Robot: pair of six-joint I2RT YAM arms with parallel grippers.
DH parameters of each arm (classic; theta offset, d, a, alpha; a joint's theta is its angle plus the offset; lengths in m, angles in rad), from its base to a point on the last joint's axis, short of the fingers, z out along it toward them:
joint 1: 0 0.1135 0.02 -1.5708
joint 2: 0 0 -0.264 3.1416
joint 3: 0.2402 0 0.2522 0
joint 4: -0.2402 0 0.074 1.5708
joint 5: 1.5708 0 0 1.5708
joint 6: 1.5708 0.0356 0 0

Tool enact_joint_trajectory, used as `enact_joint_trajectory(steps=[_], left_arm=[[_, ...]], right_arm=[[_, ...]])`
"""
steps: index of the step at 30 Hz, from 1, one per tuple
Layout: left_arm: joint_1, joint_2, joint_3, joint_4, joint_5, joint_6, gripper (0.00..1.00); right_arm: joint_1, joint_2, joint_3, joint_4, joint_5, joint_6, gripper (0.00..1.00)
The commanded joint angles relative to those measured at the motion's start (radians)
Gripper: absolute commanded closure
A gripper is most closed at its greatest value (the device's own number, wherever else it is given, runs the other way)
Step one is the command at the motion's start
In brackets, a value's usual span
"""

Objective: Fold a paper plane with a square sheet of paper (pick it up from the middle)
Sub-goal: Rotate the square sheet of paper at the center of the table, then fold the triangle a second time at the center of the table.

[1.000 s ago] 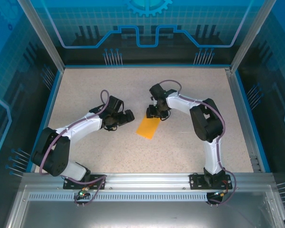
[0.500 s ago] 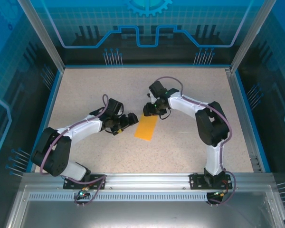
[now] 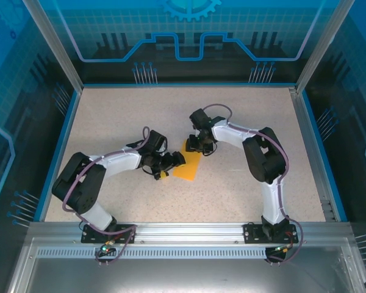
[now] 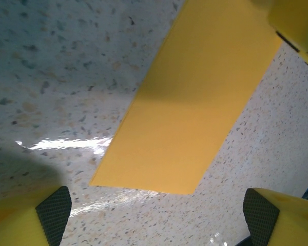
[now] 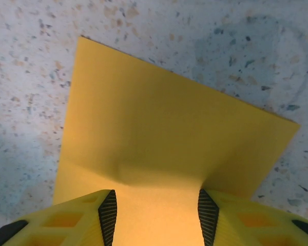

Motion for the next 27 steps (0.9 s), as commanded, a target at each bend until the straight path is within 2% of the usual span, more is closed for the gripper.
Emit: enact_joint_trajectory(steps=[1,13,27], left_arm=[[-0.011,0.022,0.043,-0.012,0.065,-0.014,0.09],[-0.015,0.080,0.094,-0.098,0.043,-0.012,0.08],[-0.027,0.120,0.144,-0.121,0.016,-0.013,0.07]], right_arm=[[-0.008,0.034,0.018,-0.037,-0.014,0.024,0.52],[-0.057,0.053,-0.062,-0.025,-0.020,0.044,0.53],[-0.073,0.068,-0.089,0.000,-0.048,0.050,0.53]])
